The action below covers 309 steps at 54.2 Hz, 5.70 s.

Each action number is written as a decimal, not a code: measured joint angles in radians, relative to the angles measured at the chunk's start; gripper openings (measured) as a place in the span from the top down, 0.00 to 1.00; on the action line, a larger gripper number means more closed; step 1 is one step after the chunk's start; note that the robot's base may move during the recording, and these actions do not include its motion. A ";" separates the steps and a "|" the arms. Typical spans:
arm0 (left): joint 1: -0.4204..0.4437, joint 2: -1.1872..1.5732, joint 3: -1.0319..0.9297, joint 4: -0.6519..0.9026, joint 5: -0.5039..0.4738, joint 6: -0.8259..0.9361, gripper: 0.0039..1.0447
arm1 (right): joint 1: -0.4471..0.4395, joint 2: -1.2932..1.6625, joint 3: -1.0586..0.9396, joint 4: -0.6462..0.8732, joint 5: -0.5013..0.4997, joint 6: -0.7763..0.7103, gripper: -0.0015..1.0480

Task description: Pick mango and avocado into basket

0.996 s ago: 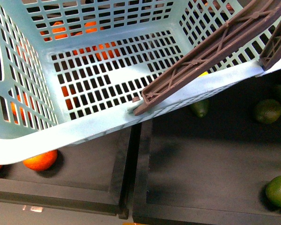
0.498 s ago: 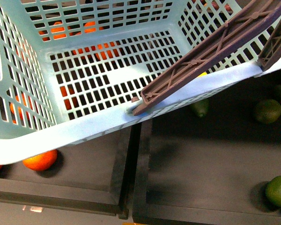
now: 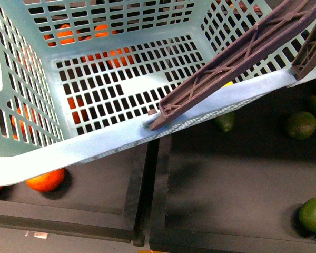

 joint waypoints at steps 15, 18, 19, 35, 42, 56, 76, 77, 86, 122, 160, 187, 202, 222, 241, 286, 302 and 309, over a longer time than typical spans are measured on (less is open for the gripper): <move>0.000 0.000 0.000 0.000 0.000 0.000 0.88 | 0.146 0.119 0.086 0.019 0.116 0.005 0.49; 0.000 0.000 0.000 0.000 0.000 0.000 0.88 | 0.161 0.137 0.095 0.019 0.129 0.005 0.50; 0.000 0.000 0.000 0.000 0.000 0.000 0.88 | 0.165 0.141 0.096 0.019 0.131 0.005 0.50; 0.000 0.000 0.000 0.000 0.003 -0.001 0.88 | 0.166 0.143 0.097 0.013 0.149 0.010 0.07; 0.000 0.000 0.000 0.000 0.002 -0.002 0.88 | 0.134 0.121 0.097 0.004 0.195 0.018 0.08; 0.000 0.000 0.000 0.000 -0.001 -0.001 0.88 | 0.003 0.027 0.013 0.075 0.392 -0.024 0.14; -0.002 0.000 0.000 0.000 -0.001 -0.004 0.88 | -0.051 -0.150 -0.325 0.410 0.321 -0.163 0.70; -0.002 0.000 0.000 0.000 -0.002 -0.004 0.88 | -0.053 -0.155 -0.332 0.411 0.321 -0.164 0.72; -0.002 0.000 0.000 0.000 0.000 -0.005 0.88 | -0.092 -0.239 -0.417 0.410 0.274 -0.169 0.97; 0.000 0.000 0.000 0.000 0.002 -0.002 0.88 | -0.138 -0.613 -0.599 0.220 0.240 -0.175 0.98; 0.000 0.000 0.000 0.000 0.000 -0.001 0.88 | -0.138 -0.949 -0.627 -0.061 0.238 -0.175 0.98; 0.000 0.000 0.000 0.000 0.000 -0.001 0.88 | -0.138 -1.213 -0.627 -0.330 0.239 -0.176 0.98; 0.000 0.000 0.000 0.000 0.000 0.000 0.88 | -0.138 -1.215 -0.627 -0.333 0.239 -0.176 0.67; -0.005 0.000 0.000 0.000 0.000 -0.001 0.88 | -0.138 -1.216 -0.627 -0.333 0.241 -0.176 0.13; -0.012 0.000 0.000 0.000 0.010 -0.008 0.88 | -0.138 -1.218 -0.627 -0.335 0.241 -0.176 0.08; -0.002 0.000 0.000 0.000 -0.003 -0.003 0.88 | -0.138 -1.220 -0.627 -0.335 0.241 -0.176 0.08; -0.001 0.000 0.000 0.000 0.000 0.000 0.88 | -0.138 -1.218 -0.627 -0.336 0.240 -0.176 0.08; -0.001 0.000 0.000 0.000 0.002 -0.001 0.88 | -0.138 -1.220 -0.627 -0.336 0.241 -0.176 0.08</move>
